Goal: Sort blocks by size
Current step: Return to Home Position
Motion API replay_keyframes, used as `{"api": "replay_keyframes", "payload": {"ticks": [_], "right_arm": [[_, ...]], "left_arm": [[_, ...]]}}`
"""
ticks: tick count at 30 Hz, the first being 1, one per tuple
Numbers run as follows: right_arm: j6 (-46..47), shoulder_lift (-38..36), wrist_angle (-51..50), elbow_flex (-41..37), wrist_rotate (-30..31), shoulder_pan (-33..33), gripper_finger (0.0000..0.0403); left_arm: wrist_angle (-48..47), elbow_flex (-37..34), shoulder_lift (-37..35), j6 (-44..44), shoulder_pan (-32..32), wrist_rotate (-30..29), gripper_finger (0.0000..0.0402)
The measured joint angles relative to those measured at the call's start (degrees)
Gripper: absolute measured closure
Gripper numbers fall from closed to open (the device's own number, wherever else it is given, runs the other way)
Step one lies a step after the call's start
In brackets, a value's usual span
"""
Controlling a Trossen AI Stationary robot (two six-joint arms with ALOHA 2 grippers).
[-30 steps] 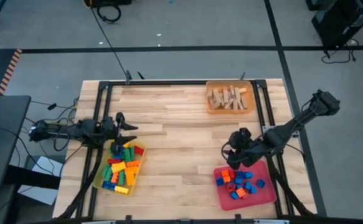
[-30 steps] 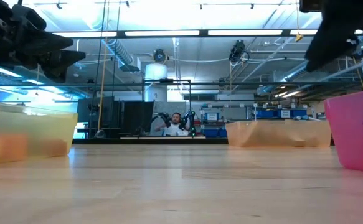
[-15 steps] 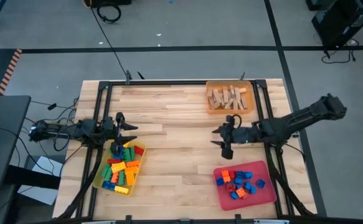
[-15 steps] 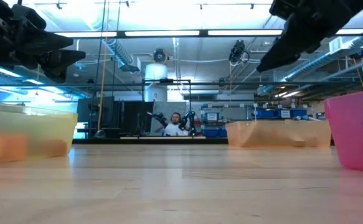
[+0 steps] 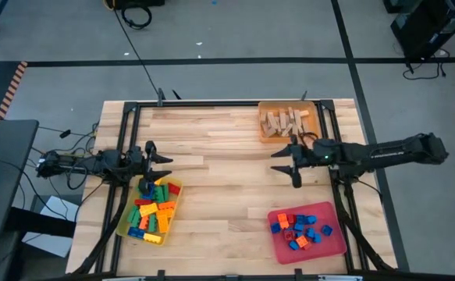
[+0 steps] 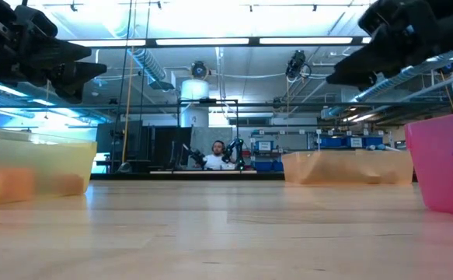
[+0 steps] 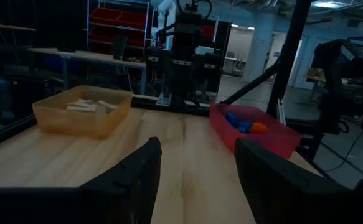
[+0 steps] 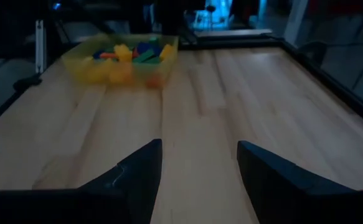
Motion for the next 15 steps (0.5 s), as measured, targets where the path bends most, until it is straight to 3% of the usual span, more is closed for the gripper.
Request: {"api": "replay_keyframes", "payload": {"ticks": [7,15], "right_arm": [[3.6,-11.9,2.3,-9.1,0.0,-1.2,0.0178],[5.4,-24.4,12.5,-19.4,0.1,-1.2,0.0179]], "left_arm": [[0.0,0.0,0.0,0.0,0.0,0.0,0.0190],[0.0,0.0,0.0,0.0,0.0,0.0,0.0190]]}}
